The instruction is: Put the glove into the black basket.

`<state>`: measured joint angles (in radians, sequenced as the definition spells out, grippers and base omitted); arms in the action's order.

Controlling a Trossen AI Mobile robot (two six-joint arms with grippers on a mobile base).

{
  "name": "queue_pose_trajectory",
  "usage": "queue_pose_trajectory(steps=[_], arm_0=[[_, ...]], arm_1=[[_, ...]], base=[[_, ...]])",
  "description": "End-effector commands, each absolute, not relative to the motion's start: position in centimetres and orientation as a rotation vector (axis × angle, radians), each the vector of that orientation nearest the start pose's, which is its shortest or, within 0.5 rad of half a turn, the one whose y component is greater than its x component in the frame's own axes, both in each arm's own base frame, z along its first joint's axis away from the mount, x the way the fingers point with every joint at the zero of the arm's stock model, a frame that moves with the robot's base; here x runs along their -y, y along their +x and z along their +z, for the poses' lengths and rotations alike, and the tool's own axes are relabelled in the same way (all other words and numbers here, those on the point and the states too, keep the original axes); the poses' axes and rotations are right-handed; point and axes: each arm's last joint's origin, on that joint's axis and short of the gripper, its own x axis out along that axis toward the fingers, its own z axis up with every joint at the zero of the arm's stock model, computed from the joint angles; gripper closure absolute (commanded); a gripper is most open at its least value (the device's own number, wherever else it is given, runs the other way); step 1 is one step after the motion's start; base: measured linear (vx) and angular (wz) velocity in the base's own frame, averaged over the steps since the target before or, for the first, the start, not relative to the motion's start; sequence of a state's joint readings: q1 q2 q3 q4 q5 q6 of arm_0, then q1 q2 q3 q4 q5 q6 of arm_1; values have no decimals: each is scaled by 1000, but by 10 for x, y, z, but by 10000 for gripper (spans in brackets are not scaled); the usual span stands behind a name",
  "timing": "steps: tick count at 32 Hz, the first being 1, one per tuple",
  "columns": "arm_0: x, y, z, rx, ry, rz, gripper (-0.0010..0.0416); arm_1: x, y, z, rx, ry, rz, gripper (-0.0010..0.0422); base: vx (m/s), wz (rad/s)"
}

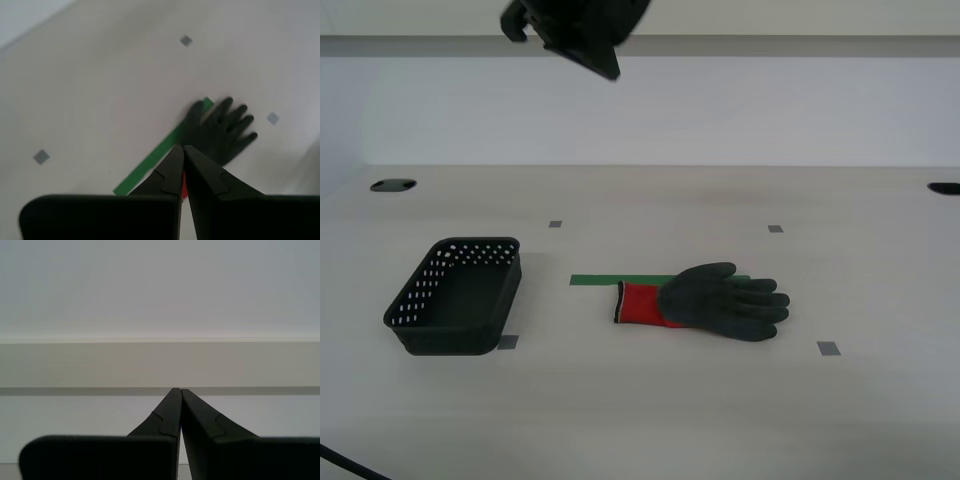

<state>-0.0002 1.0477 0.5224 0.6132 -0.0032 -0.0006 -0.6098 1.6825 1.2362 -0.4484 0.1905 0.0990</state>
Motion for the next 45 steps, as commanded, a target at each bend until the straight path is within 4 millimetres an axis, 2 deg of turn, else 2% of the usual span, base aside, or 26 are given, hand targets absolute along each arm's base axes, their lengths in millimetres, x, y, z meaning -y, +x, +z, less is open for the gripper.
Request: queue_pose_trajectory(steps=[1, 2, 5, 11, 13, 19, 24, 29, 30, 31, 33, 37, 40, 45], arm_0=[[0, 227, 270, 93, -1, 3, 405], [0, 227, 270, 93, 0, 4, 405], [0, 227, 270, 90, -1, 3, 405], [0, 227, 270, 83, -1, 3, 405], [0, 227, 269, 73, 0, 3, 405], [0, 227, 268, 70, -1, 4, 405], [0, 227, 268, 67, -1, 3, 405], [0, 227, 268, 65, 0, 3, 405], [0, 227, 268, 65, -1, 4, 405], [0, 227, 268, 66, -1, 4, 405], [0, 227, 268, 64, -1, 4, 405], [0, 227, 266, 49, -1, 3, 405], [0, 227, 266, 43, -1, 4, 405], [0, 227, 266, 42, -1, 3, 405]], arm_1=[[235, 298, 224, -926, 349, -848, 412], [250, 304, 214, -949, 390, -877, 412], [275, 319, 202, -959, 430, -911, 412], [308, 347, 190, -982, 446, -927, 413], [322, 358, 181, -1000, 458, -934, 413], [356, 374, 146, -1102, 532, -970, 413], [379, 378, 119, -1107, 550, -991, 413], [391, 375, 90, -1132, 568, -1007, 413], [392, 373, 76, -1159, 578, -1008, 413], [392, 372, 73, -1163, 582, -1008, 413], [392, 370, 50, -1201, 602, -994, 413], [390, 369, 25, -1237, 625, -975, 413], [390, 370, 20, -1216, 641, -958, 412], [393, 373, 21, -1168, 628, -961, 409]], base=[[0, 0], [0, 0], [0, 0], [0, 0], [0, 0], [0, 0], [0, 0], [0, 0], [0, 0], [0, 0], [0, 0], [0, 0], [0, 0], [0, 0]])
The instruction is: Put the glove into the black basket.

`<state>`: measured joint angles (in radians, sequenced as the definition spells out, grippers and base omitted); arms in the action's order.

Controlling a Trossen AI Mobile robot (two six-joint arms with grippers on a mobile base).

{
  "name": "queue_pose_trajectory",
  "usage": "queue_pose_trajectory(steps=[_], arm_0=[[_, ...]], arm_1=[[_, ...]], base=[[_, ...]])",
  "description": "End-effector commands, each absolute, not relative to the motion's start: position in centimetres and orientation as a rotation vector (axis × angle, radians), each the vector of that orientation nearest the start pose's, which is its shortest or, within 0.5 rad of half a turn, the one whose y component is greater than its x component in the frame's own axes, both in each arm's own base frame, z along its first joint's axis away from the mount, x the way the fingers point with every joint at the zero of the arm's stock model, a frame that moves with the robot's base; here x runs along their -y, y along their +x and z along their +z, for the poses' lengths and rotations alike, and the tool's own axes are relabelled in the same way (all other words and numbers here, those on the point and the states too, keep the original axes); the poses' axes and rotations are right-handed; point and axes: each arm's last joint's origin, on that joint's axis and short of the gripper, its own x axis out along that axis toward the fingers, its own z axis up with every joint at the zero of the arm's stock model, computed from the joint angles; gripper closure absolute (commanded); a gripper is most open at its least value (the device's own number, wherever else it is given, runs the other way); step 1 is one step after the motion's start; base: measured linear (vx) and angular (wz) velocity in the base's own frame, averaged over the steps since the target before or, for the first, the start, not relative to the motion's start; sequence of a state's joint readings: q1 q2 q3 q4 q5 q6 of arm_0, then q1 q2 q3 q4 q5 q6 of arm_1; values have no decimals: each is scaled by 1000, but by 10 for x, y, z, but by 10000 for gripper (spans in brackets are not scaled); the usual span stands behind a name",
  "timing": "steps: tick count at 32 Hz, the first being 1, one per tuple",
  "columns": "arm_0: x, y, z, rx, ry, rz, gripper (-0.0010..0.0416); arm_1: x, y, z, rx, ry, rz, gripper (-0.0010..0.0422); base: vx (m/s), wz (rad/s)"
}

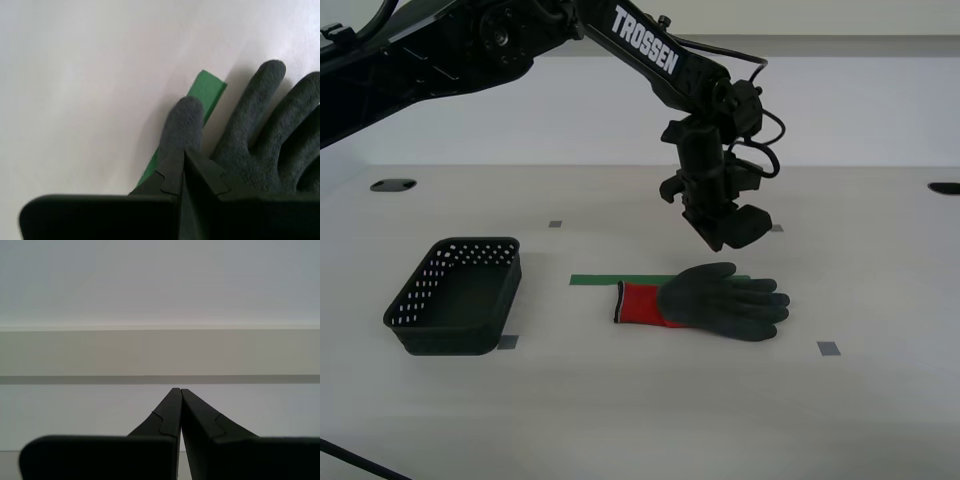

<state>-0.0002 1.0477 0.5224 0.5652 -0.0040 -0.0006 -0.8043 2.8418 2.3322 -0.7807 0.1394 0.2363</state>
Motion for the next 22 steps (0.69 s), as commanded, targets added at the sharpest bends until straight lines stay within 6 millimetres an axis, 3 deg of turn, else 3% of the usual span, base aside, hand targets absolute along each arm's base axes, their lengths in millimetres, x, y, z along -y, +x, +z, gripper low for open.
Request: queue_pose_trajectory(steps=[1, 12, 16, 22], arm_0=[[0, 227, 266, 42, -1, 3, 405], [0, 227, 266, 42, 0, 3, 405], [0, 227, 266, 42, 0, 4, 405], [0, 227, 265, 41, -1, 3, 405]], arm_1=[[393, 373, 21, -1171, 629, -961, 405], [389, 368, 13, -1239, 605, -924, 195], [384, 364, 1, -1258, 633, -895, 176], [378, 360, -11, -1279, 665, -862, 210]], base=[[0, 0], [0, 0], [0, 0], [0, 0]])
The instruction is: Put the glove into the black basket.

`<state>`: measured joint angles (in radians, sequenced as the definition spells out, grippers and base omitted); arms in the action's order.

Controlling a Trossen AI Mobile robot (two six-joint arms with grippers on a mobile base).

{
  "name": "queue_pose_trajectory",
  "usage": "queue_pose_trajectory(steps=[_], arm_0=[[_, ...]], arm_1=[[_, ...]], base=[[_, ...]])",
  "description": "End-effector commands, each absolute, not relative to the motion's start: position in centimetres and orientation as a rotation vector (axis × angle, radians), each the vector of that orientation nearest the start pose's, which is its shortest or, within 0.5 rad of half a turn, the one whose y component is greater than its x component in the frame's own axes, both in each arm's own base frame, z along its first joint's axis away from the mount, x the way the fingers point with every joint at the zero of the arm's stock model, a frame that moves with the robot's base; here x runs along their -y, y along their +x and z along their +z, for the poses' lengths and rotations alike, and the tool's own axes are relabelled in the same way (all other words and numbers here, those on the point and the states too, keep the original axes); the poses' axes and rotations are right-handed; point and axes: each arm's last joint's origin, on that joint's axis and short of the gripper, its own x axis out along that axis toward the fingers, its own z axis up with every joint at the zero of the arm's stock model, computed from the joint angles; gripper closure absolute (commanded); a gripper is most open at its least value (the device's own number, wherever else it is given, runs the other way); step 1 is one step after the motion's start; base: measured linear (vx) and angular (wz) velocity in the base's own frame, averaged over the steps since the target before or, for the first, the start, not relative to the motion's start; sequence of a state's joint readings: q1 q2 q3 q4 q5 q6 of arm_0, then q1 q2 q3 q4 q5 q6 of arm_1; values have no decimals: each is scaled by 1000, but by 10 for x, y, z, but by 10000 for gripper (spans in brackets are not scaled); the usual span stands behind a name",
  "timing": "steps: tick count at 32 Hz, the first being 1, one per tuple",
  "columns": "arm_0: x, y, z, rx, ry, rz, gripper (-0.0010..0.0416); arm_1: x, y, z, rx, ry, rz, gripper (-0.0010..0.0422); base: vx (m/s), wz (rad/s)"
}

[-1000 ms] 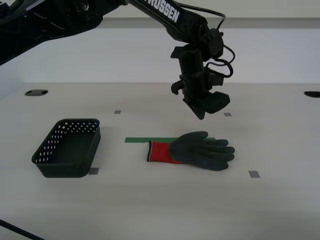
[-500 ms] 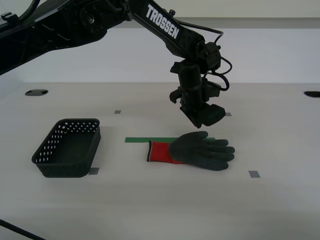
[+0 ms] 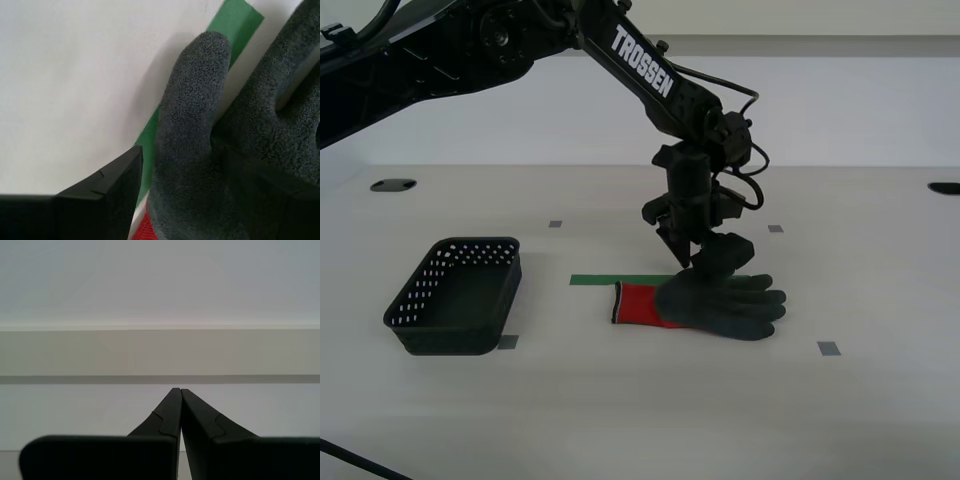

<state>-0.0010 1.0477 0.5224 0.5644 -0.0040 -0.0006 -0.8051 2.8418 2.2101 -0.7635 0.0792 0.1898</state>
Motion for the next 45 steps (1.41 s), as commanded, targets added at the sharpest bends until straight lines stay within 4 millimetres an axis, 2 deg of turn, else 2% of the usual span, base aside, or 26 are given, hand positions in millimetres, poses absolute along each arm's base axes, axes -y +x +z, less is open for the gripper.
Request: queue_pose_trajectory(steps=[1, 7, 10, 13, 14, 15, 16, 19, 22, 25, 27, 33, 34, 35, 40, 42, 44, 45], arm_0=[[0, 227, 265, 41, -1, 3, 405], [0, 227, 265, 41, -1, 3, 405], [0, 227, 265, 41, -1, 4, 405], [0, 227, 265, 41, -1, 4, 405], [0, 227, 265, 41, -1, 4, 405], [0, 227, 265, 41, -1, 4, 405], [0, 227, 265, 41, -1, 4, 405], [0, 227, 266, 43, -1, 3, 405], [0, 227, 265, 41, -1, 3, 405], [0, 227, 265, 39, -1, 3, 405], [0, 227, 265, 40, -1, 4, 405], [0, 227, 266, 42, -1, 4, 405], [0, 227, 265, 40, -1, 4, 405], [0, 227, 265, 40, -1, 3, 405], [0, 227, 265, 37, -1, 3, 405], [0, 227, 265, 35, -1, 3, 405], [0, 227, 264, 30, -1, 4, 405], [0, 227, 264, 30, -1, 3, 405]], arm_1=[[378, 361, -10, -1270, 662, -863, 214], [380, 362, -10, -1255, 657, -866, 219], [379, 362, -11, -1257, 656, -865, 240], [375, 357, -18, -1291, 648, -888, 293], [371, 353, -26, -1325, 652, -892, 354], [370, 351, -28, -1333, 658, -893, 377], [368, 350, -29, -1346, 659, -889, 419], [369, 350, -27, -1354, 647, -877, 417], [373, 355, -16, -1347, 639, -873, 415], [381, 362, 5, -1313, 629, -879, 414], [388, 369, 31, -1278, 622, -888, 414], [386, 368, 86, -1224, 614, -907, 414], [385, 368, 90, -1226, 614, -907, 414], [381, 365, 107, -1241, 627, -910, 414], [370, 361, 135, -1264, 661, -924, 414], [367, 363, 139, -1263, 662, -923, 414], [349, 371, 168, -1247, 637, -899, 414], [343, 374, 174, -1247, 628, -890, 414]], base=[[0, 0], [0, 0], [0, 0], [0, 0], [0, 0], [0, 0], [0, 0], [0, 0], [0, 0], [0, 0], [0, 0], [0, 0], [0, 0], [0, 0], [0, 0], [0, 0], [0, 0], [0, 0]])
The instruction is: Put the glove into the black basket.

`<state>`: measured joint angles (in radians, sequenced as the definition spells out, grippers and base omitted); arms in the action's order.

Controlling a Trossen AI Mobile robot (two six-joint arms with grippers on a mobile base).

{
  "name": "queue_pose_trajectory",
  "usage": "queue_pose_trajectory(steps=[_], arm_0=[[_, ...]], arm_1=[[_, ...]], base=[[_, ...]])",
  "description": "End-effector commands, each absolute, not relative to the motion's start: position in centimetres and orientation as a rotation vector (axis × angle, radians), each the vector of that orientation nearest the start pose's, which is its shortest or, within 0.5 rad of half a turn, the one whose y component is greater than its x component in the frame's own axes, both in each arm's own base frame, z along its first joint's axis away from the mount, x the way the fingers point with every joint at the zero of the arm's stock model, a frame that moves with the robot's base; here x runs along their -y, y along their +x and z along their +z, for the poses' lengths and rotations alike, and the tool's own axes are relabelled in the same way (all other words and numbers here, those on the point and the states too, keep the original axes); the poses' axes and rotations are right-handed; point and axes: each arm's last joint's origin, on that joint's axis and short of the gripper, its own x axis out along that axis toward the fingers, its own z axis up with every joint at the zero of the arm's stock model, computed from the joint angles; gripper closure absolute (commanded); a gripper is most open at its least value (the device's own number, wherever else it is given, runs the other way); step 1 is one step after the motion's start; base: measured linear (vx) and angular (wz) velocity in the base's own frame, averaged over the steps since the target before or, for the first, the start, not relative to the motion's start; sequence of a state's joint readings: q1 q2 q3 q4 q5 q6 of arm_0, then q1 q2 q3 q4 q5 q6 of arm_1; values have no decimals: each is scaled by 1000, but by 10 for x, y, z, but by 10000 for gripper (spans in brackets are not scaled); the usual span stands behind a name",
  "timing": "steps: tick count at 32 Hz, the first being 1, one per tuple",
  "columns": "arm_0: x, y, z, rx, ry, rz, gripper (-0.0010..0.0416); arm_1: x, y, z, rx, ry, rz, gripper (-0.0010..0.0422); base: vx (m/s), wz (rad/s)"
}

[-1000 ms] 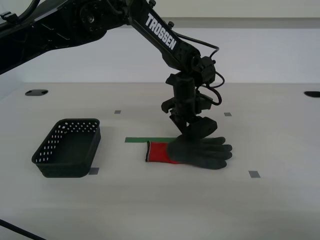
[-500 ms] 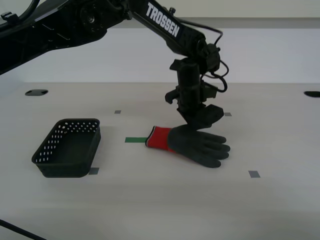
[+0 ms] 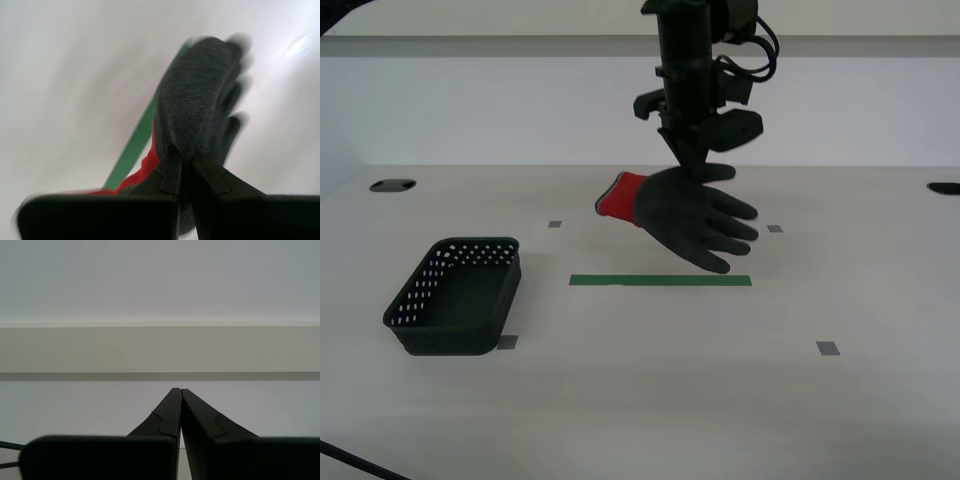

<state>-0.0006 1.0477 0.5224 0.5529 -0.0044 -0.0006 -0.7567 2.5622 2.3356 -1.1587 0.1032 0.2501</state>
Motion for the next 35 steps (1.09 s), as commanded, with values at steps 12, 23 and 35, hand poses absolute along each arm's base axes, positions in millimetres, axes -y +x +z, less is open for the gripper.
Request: queue_pose_trajectory(steps=[12, 23, 35], arm_0=[[0, 227, 263, 11, 0, 4, 405], [0, 227, 263, 12, -1, 5, 405], [0, 227, 263, 12, -1, 5, 405]], arm_1=[[229, 407, 239, -1291, 491, -709, 414], [147, 368, 215, -1355, 384, -580, 414], [54, 312, 175, -1423, 205, -379, 413]], base=[[0, 0], [0, 0], [0, 0]])
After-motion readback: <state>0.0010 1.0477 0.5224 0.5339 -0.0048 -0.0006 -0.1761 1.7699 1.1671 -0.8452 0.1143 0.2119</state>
